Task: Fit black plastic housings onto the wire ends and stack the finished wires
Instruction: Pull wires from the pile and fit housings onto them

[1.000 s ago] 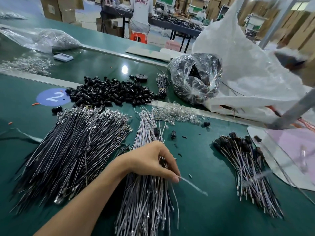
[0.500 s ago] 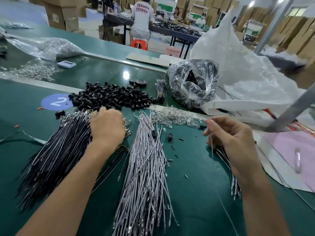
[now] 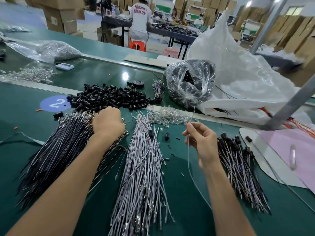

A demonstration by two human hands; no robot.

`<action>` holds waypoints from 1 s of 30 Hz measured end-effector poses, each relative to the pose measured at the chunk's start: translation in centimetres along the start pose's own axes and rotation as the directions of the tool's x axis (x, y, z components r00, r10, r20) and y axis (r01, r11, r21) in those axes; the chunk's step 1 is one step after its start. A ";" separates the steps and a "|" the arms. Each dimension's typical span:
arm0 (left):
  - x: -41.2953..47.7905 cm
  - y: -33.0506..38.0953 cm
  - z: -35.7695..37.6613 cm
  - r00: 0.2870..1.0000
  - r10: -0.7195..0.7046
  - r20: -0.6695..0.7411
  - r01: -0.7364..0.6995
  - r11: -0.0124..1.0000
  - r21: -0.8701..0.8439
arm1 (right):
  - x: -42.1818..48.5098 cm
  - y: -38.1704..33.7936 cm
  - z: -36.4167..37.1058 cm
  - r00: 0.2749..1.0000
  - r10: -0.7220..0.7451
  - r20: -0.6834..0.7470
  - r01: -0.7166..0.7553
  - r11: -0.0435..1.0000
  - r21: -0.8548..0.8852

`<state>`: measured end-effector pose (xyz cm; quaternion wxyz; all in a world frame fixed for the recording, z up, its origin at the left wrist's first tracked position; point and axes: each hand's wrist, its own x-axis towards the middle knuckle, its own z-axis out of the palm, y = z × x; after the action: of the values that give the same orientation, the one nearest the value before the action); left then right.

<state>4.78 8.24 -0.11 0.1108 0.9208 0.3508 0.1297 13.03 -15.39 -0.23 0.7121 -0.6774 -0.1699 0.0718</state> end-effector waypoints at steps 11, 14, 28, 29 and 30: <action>-4.2 2.6 -3.7 0.955 0.176 -0.240 -0.286 0.314 -0.906 | 0.0 0.5 0.6 0.995 0.098 0.029 -0.099 0.995 0.021; -5.6 4.2 -1.5 0.931 0.309 -0.194 -0.288 0.296 -0.911 | -0.1 -0.2 0.7 0.992 0.108 0.069 -0.110 0.994 0.027; -6.6 5.2 2.3 0.743 0.546 -0.387 -0.628 0.370 -0.684 | -0.1 -0.5 5.1 0.954 0.292 0.061 -0.295 0.888 0.352; -6.7 5.2 2.5 0.718 0.578 -0.387 -0.654 0.369 -0.661 | -0.1 -0.5 5.4 0.949 0.304 0.080 -0.310 0.868 0.388; -6.8 5.1 2.6 0.703 0.601 -0.380 -0.667 0.370 -0.647 | -0.2 -0.6 5.6 0.945 0.310 0.103 -0.324 0.852 0.412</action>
<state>3.87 -0.37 -2.14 0.4052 0.8452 -0.1118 0.3301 10.88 -10.20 0.46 0.8173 -0.5242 -0.0481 0.2343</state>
